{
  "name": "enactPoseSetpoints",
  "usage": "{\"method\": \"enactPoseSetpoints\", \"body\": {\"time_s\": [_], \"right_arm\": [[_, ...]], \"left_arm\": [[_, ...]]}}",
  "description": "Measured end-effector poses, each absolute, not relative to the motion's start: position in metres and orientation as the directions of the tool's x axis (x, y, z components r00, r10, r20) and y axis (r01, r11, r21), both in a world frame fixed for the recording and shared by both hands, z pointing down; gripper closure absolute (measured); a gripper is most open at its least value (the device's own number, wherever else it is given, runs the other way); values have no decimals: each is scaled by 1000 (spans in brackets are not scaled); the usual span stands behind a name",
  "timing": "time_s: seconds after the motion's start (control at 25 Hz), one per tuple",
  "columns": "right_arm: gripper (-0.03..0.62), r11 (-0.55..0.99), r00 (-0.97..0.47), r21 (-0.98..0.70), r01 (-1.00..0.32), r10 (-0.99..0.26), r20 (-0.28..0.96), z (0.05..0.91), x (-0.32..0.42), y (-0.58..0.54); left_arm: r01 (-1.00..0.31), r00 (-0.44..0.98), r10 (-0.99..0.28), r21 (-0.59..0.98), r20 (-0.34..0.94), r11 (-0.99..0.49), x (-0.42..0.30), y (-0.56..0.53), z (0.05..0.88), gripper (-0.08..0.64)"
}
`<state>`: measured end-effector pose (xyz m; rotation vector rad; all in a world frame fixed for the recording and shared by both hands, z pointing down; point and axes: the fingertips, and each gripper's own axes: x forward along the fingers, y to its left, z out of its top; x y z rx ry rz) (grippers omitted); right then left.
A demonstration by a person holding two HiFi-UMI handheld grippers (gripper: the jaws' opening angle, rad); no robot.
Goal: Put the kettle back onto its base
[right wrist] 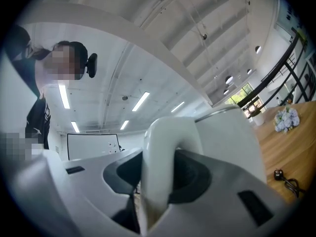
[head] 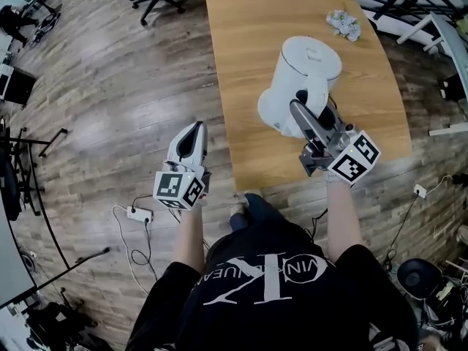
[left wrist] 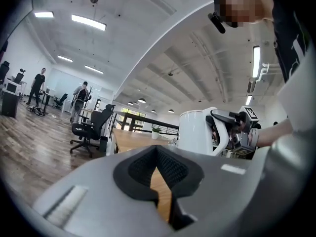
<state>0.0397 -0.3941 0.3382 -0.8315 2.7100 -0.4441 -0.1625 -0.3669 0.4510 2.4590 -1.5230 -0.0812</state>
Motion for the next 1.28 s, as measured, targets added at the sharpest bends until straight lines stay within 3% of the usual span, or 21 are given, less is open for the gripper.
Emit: {"method": "enactPoseSetpoints", "body": {"time_s": [0.64,1.28], "right_arm": [[451,806,-810,-318,-499,-565,-159,361,39,-405],[450,807,-822,-212,-551,-569,-32,381,40,-368]], "left_arm": [[-877,447,-888,253,113,-409,-153,-364,464,549],[-852,488,-868,266,92,-451,-139,-351,462,549]]}}
